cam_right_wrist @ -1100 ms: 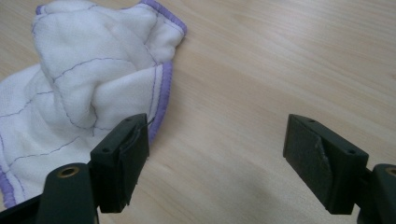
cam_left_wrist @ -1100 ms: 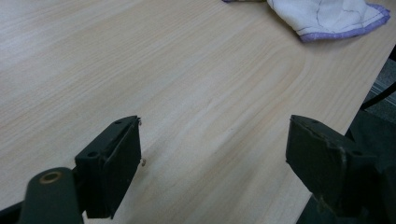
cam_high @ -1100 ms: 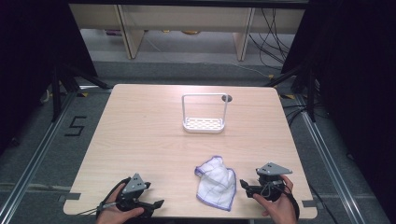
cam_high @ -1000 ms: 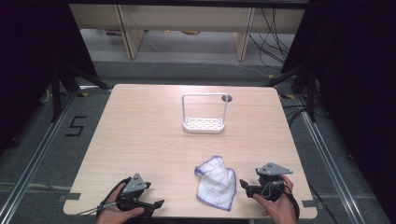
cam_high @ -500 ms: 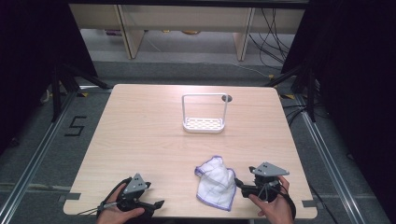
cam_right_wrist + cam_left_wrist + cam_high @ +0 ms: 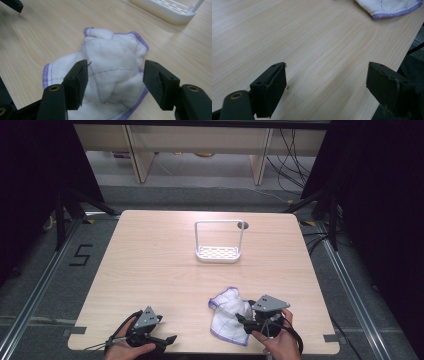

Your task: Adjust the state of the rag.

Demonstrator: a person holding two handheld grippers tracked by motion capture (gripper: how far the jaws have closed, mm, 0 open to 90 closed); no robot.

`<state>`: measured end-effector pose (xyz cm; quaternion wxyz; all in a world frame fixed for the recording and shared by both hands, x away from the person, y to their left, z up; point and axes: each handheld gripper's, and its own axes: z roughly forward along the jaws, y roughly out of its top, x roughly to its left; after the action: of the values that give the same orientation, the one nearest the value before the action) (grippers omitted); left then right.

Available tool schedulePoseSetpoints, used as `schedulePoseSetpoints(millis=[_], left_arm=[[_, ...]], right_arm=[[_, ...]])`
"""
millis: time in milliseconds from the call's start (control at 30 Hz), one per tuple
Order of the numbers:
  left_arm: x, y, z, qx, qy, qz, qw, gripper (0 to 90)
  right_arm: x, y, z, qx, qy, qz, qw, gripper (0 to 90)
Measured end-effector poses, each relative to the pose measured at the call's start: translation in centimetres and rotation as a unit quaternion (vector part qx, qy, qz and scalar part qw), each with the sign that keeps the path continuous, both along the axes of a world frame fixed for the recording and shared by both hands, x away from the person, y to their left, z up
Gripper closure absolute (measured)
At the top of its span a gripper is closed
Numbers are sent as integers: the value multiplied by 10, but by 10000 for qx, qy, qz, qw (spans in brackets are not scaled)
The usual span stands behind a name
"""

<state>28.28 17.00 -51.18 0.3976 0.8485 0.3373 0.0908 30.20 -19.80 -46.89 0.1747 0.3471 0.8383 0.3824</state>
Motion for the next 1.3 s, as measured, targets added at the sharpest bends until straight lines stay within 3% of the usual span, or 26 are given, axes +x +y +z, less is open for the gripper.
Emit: schedulePoseSetpoints(millis=[167,200,333,367,400,433,500,567,667,833,900,933,967,1033,1100,1167,1200,1233,1300], left_arm=[[1,0,0,116,-4,-73,9999,161],[1,0,0,124,-8,-62,9999,161],[1,-2,0,140,8,-41,9999,160],[0,-3,-1,95,0,-69,9999,160],[0,-3,-1,95,0,-69,9999,160],[1,-3,-1,194,-30,-109,9997,160],[0,-3,-1,186,-21,-151,9997,160],[0,-3,-1,179,-12,-102,9998,160],[1,-2,0,186,-28,-105,9998,160],[1,-3,-1,207,-19,-95,9997,160],[2,-3,-1,238,-41,-95,9997,160],[2,-2,-1,253,-36,-120,9996,160],[2,-2,-1,240,-38,-99,9997,160],[2,-2,-1,257,-48,-121,9996,160],[2,-2,-1,260,-53,-107,9996,160],[3,-3,-1,238,-49,-88,9997,160],[3,-3,0,238,-27,-135,9996,160],[3,-3,-1,233,-30,-121,9997,161],[3,-3,-1,249,-32,-144,9996,161]], right_arm=[[2,11,0,-133,-106,163,9997,405],[2,15,-1,-172,-38,176,9997,409],[4,25,-6,-540,-11,203,9983,434],[5,27,-10,-730,-19,215,9971,496],[5,27,-10,-730,-19,215,9971,496],[6,27,-11,-930,-65,172,9955,596],[8,25,-10,-954,-115,194,9952,694],[8,24,-10,-961,-135,254,9950,737],[10,19,-5,-718,-273,413,9962,842],[5,13,17,-294,-433,504,9974,857],[4,9,32,33,-411,526,9978,857],[4,9,32,33,-411,526,9978,857],[7,6,42,290,-416,551,9972,857],[9,4,46,353,-460,581,9966,857],[10,1,54,627,-294,599,9958,857],[14,-3,61,692,-434,650,9945,858],[14,-5,64,769,-326,621,9946,858],[19,-9,65,782,-460,665,9937,858],[25,-18,64,1002,-276,445,9936,857]])
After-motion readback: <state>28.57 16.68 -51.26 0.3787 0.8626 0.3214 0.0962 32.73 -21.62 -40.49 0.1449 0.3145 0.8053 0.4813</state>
